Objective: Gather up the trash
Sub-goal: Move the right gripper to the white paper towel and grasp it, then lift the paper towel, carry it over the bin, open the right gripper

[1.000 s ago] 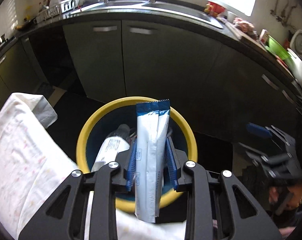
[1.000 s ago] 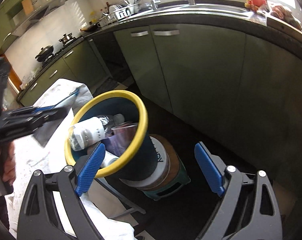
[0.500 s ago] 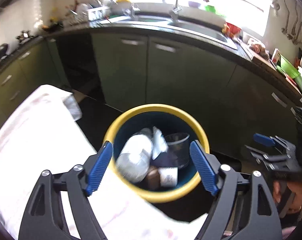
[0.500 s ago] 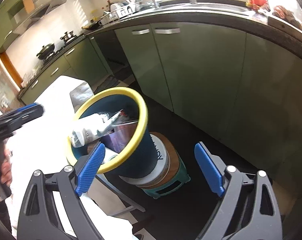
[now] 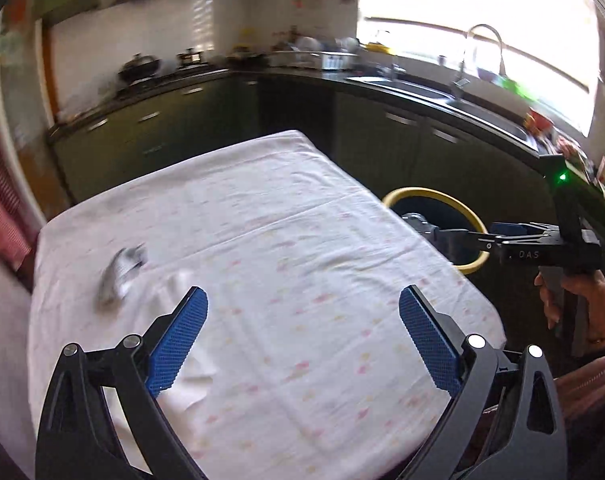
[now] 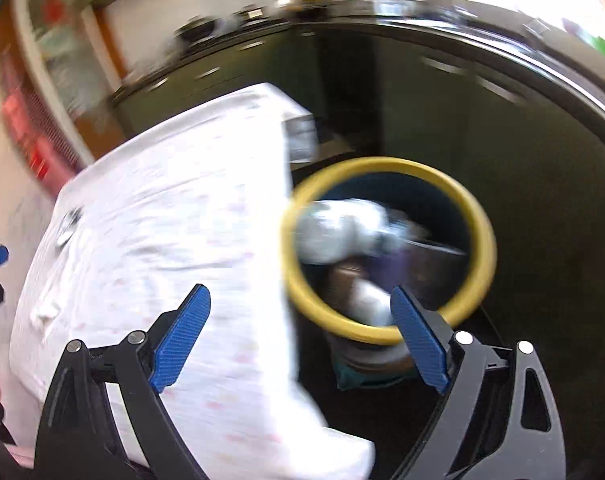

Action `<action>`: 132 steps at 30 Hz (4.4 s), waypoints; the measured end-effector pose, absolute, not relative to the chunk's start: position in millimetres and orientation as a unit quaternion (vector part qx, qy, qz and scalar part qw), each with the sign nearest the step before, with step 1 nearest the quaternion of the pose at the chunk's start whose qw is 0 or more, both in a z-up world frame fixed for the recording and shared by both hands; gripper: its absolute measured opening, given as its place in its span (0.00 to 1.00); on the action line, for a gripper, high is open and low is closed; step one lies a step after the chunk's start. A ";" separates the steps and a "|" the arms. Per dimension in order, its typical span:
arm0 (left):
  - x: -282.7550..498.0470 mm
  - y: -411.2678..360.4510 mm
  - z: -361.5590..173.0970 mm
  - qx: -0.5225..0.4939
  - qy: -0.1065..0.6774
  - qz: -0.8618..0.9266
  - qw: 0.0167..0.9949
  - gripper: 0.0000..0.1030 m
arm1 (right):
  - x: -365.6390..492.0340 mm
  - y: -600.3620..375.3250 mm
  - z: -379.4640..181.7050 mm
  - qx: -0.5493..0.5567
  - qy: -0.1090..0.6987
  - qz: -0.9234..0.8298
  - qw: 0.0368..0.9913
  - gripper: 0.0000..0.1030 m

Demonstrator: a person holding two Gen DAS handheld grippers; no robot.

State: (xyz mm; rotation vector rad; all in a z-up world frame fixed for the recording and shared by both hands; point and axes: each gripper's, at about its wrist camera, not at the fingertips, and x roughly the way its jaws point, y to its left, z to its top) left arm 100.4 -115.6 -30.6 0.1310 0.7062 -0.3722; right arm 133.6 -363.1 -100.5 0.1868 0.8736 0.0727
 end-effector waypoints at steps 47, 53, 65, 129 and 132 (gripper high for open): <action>42.0 76.5 -50.4 -0.026 0.349 -0.056 0.935 0.95 | 205.5 12.2 -143.9 -0.290 0.447 0.469 0.705 0.94; 45.0 74.8 -53.2 -0.025 0.352 -0.058 0.934 0.95 | 202.6 12.0 -140.0 -0.290 0.446 0.473 0.703 0.75; 45.8 72.8 -55.2 -0.022 0.354 -0.059 0.933 0.95 | 208.8 -1.0 -132.4 -0.261 0.443 0.455 0.727 0.11; 84.7 -13.6 -71.9 0.038 0.389 -0.101 0.915 0.95 | 237.2 -452.2 -119.6 -0.022 0.478 -0.026 0.878 0.44; 85.4 -14.9 -72.5 0.040 0.391 -0.101 0.914 0.95 | 227.4 -446.7 -110.5 -0.022 0.468 -0.023 0.883 0.49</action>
